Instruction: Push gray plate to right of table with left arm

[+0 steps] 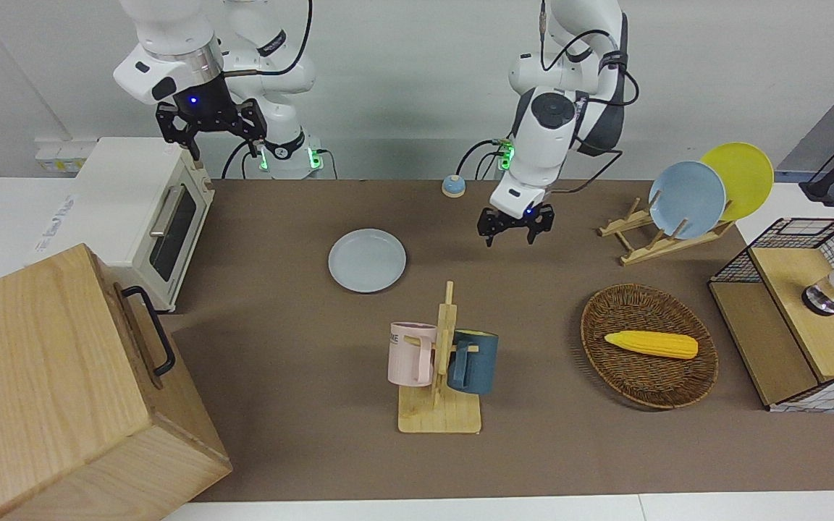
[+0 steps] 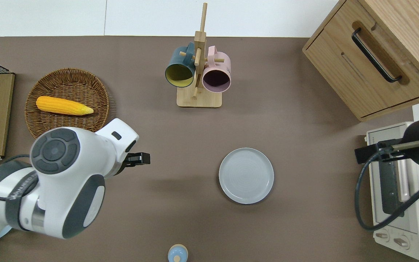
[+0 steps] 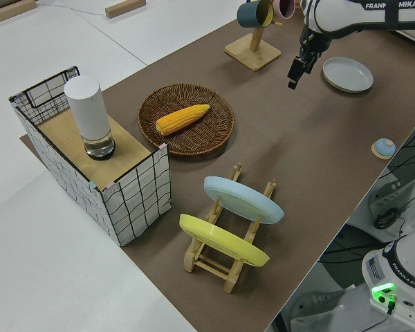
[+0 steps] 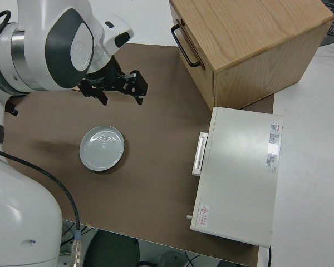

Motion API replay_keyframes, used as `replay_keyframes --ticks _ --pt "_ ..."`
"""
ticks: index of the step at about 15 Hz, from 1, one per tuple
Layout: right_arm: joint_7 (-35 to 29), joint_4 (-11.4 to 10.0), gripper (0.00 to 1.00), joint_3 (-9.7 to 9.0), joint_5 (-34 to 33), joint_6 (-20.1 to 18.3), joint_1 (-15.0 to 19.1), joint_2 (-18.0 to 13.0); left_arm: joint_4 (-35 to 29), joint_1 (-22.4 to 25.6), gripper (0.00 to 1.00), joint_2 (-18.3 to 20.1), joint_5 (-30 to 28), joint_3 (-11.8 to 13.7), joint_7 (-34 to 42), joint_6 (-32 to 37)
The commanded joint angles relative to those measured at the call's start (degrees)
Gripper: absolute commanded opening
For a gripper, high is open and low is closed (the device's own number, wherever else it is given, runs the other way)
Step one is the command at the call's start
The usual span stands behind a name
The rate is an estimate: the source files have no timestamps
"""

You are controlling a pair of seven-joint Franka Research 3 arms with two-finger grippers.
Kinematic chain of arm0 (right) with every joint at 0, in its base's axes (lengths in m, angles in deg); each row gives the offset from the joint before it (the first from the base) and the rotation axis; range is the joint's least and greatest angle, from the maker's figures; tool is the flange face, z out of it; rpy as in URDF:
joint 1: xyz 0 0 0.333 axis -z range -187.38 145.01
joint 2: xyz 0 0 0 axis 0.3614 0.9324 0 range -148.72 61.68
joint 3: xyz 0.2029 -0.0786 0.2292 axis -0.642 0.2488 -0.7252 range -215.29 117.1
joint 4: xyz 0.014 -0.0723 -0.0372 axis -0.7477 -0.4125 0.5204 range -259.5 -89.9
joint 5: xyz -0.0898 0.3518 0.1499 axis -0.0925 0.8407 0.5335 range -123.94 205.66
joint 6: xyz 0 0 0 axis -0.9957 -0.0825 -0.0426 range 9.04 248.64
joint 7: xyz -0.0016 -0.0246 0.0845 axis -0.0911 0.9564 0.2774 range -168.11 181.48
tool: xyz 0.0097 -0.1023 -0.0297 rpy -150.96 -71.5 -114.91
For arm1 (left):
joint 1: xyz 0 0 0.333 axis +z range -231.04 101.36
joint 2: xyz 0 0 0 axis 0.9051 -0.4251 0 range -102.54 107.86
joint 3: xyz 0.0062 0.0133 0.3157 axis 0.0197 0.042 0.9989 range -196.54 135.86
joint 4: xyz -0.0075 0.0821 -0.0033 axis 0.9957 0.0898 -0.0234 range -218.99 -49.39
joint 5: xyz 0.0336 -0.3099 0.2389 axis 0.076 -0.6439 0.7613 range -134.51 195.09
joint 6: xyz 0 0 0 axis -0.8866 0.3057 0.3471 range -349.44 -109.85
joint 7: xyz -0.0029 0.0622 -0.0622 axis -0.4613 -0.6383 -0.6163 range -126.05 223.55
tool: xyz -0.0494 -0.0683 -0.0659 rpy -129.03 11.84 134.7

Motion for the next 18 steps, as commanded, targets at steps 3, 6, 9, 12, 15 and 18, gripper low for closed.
replay_keyframes --ticks 3,6,9,12,15,18 --pt "0.5 0.0 0.996 -1.09 -0.5 -0.8 1.3 -0.5 14.7 2.2 0.99 0.1 1.4 5.2 7.6 18.6" --pt "0.5 0.0 0.996 -1.09 -0.5 -0.8 1.3 -0.5 21.8 2.2 0.99 0.9 1.4 7.9 9.3 26.2" --pt "0.5 0.0 0.996 -1.09 -0.5 -0.8 1.3 -0.5 25.6 2.6 0.99 1.0 1.4 8.9 9.3 31.1" --pt "0.5 0.0 0.996 -1.09 -0.5 -0.9 1.3 -0.5 27.5 2.6 0.99 1.4 1.4 8.9 8.8 34.9" --pt "0.5 0.0 0.996 -1.09 -0.5 -0.8 1.3 -0.5 27.5 2.6 0.99 1.6 1.4 8.7 8.7 34.3" --pt "0.5 0.0 0.996 -1.09 -0.5 -0.8 1.3 -0.5 27.5 2.6 0.99 1.6 1.3 8.8 8.6 34.0"
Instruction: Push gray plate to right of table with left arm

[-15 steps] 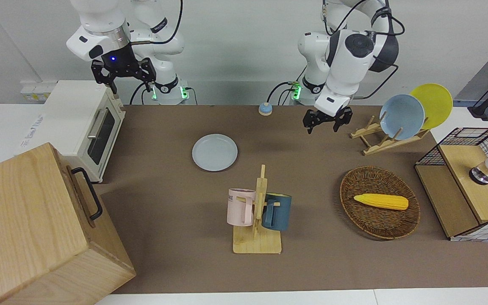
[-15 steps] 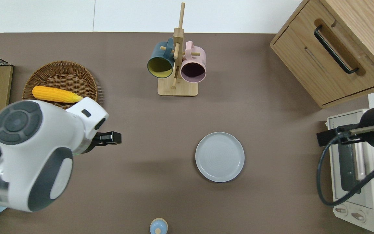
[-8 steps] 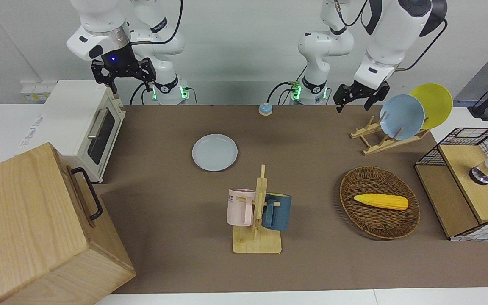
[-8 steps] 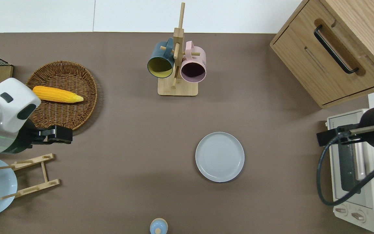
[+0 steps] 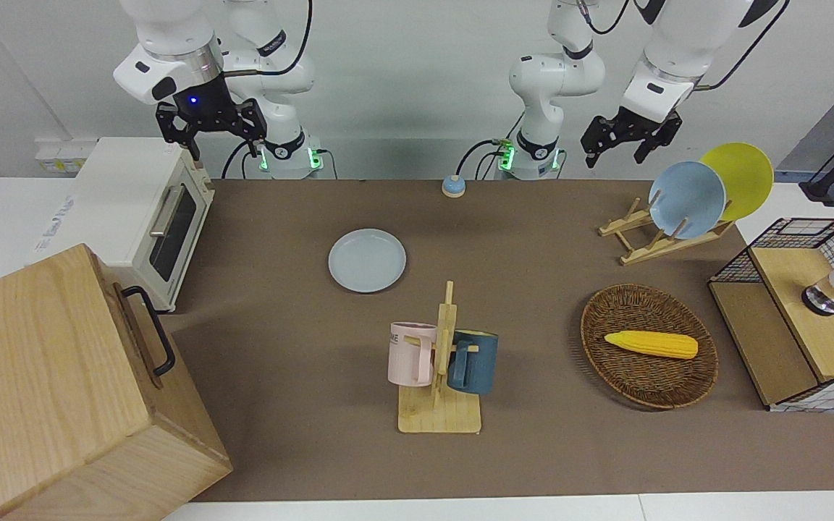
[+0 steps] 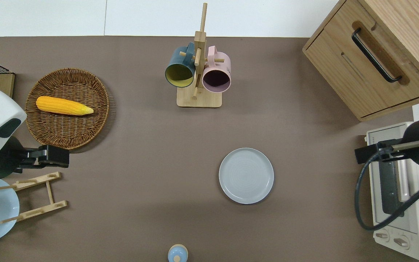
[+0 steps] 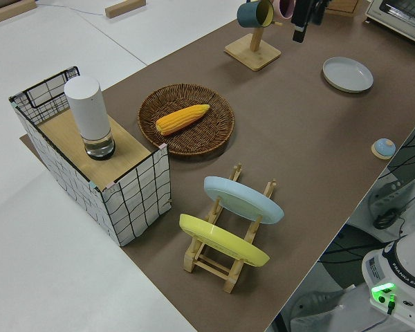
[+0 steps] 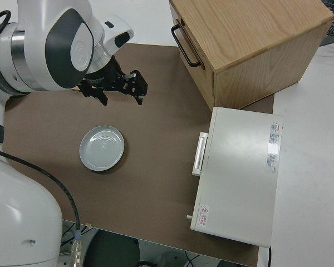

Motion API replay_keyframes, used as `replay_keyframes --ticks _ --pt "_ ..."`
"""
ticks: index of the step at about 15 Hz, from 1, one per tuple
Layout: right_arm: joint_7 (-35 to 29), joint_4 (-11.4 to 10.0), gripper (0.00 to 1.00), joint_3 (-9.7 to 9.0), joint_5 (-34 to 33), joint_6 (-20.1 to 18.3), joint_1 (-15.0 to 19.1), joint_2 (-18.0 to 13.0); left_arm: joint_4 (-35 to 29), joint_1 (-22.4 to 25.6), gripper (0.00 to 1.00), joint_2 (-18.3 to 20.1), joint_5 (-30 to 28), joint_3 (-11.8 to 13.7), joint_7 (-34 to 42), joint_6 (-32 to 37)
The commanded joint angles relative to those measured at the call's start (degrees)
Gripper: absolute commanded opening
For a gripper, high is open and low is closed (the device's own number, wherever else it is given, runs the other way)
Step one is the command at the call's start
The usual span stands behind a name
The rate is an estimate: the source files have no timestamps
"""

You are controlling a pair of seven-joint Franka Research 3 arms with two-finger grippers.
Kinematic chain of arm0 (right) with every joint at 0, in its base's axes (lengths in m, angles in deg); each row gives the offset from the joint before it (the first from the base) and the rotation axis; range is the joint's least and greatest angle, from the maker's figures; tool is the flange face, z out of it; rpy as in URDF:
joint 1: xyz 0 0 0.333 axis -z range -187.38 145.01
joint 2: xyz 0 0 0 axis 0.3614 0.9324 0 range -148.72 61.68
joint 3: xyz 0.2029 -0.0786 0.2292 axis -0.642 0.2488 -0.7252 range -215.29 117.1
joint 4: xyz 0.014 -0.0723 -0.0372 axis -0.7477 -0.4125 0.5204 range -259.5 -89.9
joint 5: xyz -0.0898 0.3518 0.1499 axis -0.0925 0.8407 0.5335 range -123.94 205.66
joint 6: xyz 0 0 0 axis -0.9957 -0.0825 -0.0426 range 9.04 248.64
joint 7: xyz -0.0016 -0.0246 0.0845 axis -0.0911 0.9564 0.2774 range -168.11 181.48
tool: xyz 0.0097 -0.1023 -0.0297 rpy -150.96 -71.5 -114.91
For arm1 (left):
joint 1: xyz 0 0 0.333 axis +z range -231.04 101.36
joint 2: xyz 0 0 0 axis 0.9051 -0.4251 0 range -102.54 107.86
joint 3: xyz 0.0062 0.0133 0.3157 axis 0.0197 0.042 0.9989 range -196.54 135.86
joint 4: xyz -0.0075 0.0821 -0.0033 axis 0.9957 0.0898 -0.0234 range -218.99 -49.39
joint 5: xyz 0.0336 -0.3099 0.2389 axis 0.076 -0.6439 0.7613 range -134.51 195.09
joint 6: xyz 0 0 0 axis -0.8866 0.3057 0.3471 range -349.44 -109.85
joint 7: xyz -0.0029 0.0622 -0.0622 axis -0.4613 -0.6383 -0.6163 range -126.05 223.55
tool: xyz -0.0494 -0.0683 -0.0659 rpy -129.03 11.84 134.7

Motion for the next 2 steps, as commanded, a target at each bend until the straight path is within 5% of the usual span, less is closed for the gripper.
replay_keyframes --ticks 1,2 --pt "0.5 0.0 0.996 -1.09 -0.6 -0.8 1.3 -0.5 1.0 0.0 0.99 -0.2 1.0 0.3 -0.2 0.8" --pt "0.5 0.0 0.996 -1.09 -0.5 -0.8 1.3 -0.5 1.0 0.0 0.99 -0.2 1.0 0.3 -0.3 0.7"
